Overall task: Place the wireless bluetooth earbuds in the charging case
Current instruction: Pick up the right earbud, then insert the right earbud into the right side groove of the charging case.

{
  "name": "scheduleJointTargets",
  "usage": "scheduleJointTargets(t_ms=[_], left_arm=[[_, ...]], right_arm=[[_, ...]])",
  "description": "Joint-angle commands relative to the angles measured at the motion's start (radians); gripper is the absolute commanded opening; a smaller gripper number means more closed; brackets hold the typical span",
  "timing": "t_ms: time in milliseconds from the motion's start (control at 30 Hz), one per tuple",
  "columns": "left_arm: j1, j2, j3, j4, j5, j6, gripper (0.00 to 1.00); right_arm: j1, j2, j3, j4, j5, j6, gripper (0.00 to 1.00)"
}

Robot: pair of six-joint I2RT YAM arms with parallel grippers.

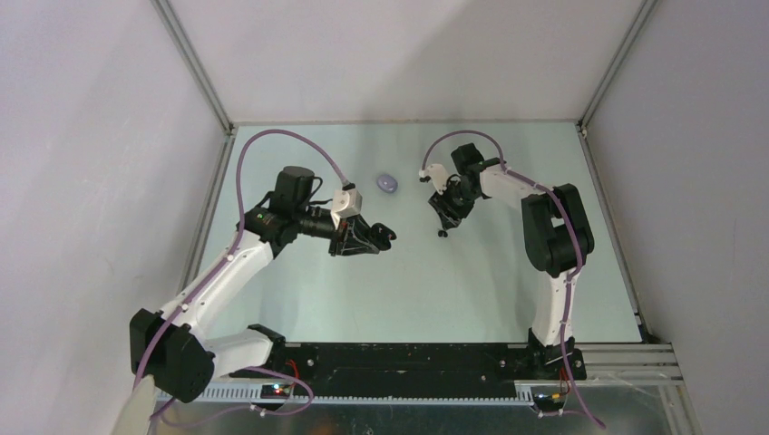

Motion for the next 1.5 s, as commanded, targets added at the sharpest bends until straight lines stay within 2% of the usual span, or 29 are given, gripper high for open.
scheduleJointTargets(t_ms=[0, 533, 667, 833, 1000, 1233, 1367, 1467], left_arm=[[-0.005, -0.018, -0.001, 0.029, 0.024, -0.007, 0.02], [-0.006, -0.018, -0.007, 0.026, 0.023, 0.0, 0.02], [-0.006, -0.018, -0.007, 0.027, 0.023, 0.0, 0.02], [-0.009, -0.019, -0.008, 0.027, 0.021, 0.0, 0.02], [-0.009, -0.019, -0.009, 0.027, 0.019, 0.0, 0.02], [-0.012, -0.016, -0.02, 0.04, 0.023, -0.008, 0.02], [-0.015, -0.019, -0.038, 0.109, 0.035, -0.059, 0.02], [-0.016, -0.02, -0.063, 0.194, 0.043, -0.15, 0.01]], right_arm=[[0.009, -0.022, 0.022, -0.013, -0.062, -0.019, 0.53], [0.029, 0.033, 0.047, -0.154, -0.136, -0.103, 0.51], [0.03, 0.039, 0.06, -0.179, -0.167, -0.114, 0.43], [0.031, 0.03, 0.061, -0.19, -0.19, -0.124, 0.21], [0.029, 0.01, 0.055, -0.192, -0.201, -0.134, 0.05], [-0.001, -0.086, 0.055, -0.212, -0.249, -0.119, 0.0], [-0.046, -0.213, 0.05, -0.214, -0.32, -0.08, 0.0], [-0.069, -0.353, 0.032, -0.185, -0.371, -0.03, 0.0]])
